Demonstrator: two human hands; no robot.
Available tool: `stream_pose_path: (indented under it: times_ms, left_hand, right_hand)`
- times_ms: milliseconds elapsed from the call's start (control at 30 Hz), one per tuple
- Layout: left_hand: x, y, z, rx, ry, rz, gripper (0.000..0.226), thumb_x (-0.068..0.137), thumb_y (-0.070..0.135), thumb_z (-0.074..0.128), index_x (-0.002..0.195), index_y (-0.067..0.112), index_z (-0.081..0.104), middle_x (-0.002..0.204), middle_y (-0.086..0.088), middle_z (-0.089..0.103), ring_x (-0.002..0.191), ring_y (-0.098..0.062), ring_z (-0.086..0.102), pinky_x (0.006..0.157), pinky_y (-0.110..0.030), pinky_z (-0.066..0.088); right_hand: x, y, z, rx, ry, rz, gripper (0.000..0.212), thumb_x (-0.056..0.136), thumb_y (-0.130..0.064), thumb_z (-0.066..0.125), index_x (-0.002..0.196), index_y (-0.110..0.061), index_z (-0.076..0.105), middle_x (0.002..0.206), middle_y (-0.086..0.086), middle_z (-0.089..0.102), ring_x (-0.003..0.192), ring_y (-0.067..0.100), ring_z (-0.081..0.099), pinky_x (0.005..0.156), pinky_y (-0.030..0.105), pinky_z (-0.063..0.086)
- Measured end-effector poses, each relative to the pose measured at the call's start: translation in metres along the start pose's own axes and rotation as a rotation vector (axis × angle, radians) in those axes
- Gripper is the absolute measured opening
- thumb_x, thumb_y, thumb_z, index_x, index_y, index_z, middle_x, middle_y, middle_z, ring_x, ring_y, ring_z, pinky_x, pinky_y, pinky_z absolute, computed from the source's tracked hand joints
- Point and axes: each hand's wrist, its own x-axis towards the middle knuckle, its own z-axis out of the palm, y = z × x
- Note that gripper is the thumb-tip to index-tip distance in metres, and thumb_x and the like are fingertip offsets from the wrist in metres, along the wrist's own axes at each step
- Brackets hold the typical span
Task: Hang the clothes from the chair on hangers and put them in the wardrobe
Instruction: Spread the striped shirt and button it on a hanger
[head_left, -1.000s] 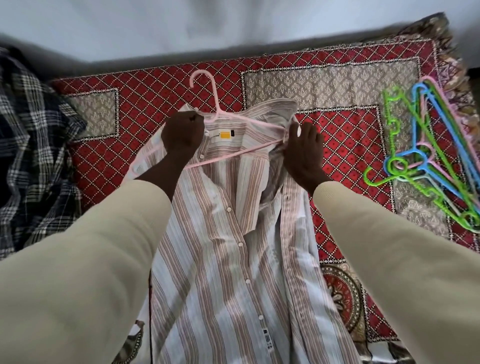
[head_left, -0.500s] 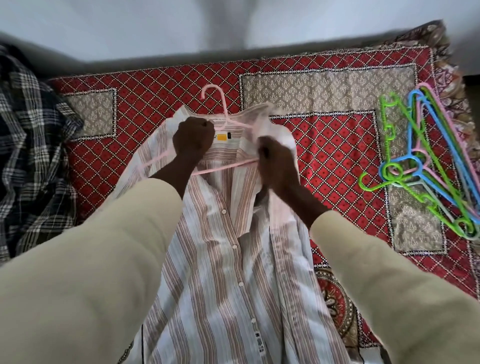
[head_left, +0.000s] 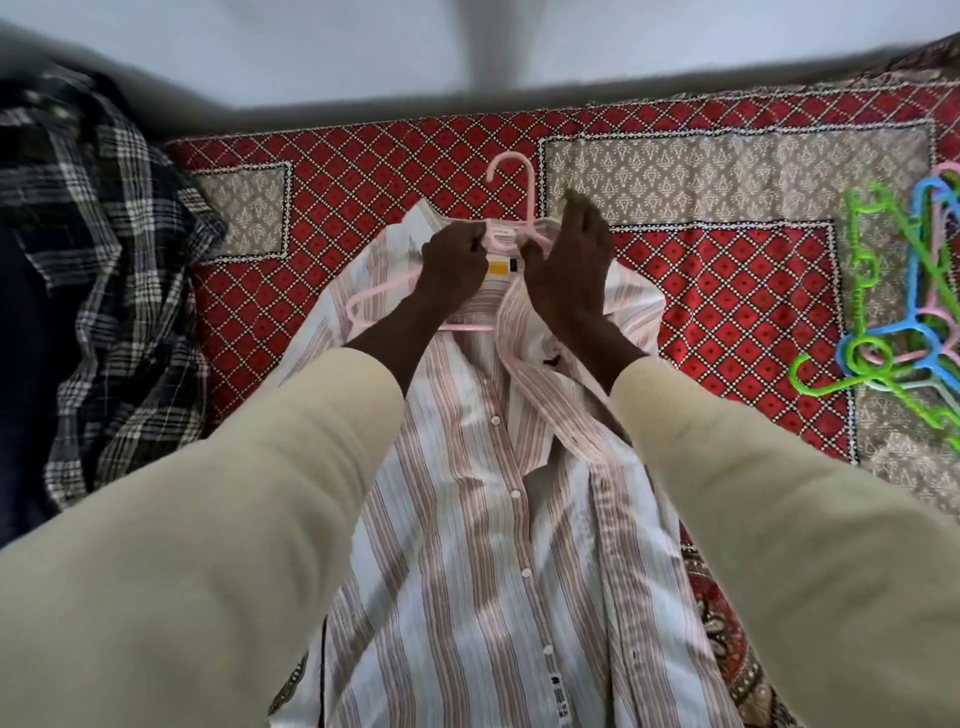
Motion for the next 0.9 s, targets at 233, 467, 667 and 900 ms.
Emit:
stream_pose_path:
  times_ms: [233, 467, 667, 900]
  left_hand:
    - [0.010, -0.014, -0.035, -0.021, 0.282, -0.228, 0.032, 0.094, 0.023, 0.057, 0.115, 0.001, 0.063, 0.117, -0.016, 0.064, 0.110, -0.031, 0.059, 0.083, -0.028, 0.041]
    - [0.026, -0.038, -0.050, 0.125, -0.076, -0.440, 0.059, 0.077, 0.051, 0.060, 0.116, 0.008, 0.065, 0.113, -0.009, 0.067, 0.101, -0.029, 0.065, 0.082, -0.035, 0.052]
    - [0.025, -0.036, -0.062, 0.095, 0.093, -0.447, 0.042, 0.086, 0.032, 0.055, 0.112, 0.001, 0.064, 0.116, -0.015, 0.067, 0.108, -0.033, 0.064, 0.089, -0.038, 0.053]
    - [0.026, -0.029, -0.047, 0.217, -0.022, -0.439, 0.045, 0.084, 0.034, 0.061, 0.119, 0.005, 0.062, 0.120, -0.012, 0.066, 0.109, -0.031, 0.064, 0.088, -0.036, 0.054]
  right_hand:
    - [0.046, 0.004, 0.014, 0.348, -0.272, 0.310, 0.013, 0.087, -0.017, 0.060, 0.092, -0.015, 0.072, 0.087, 0.003, 0.071, 0.075, 0.019, 0.066, 0.069, 0.036, 0.052]
    - [0.045, 0.010, 0.000, 0.471, -0.367, 0.249, 0.007, 0.092, -0.009, 0.062, 0.091, -0.013, 0.068, 0.069, -0.007, 0.062, 0.046, -0.007, 0.052, 0.047, 0.013, 0.038]
    - [0.053, 0.018, -0.006, 0.512, -0.357, 0.271, 0.012, 0.094, -0.012, 0.063, 0.099, -0.003, 0.069, 0.073, 0.001, 0.063, 0.050, 0.000, 0.053, 0.047, 0.016, 0.040]
    - [0.049, 0.016, -0.014, 0.537, -0.534, 0.236, 0.015, 0.094, -0.006, 0.062, 0.081, -0.015, 0.064, 0.073, 0.001, 0.062, 0.043, -0.006, 0.051, 0.042, 0.012, 0.035]
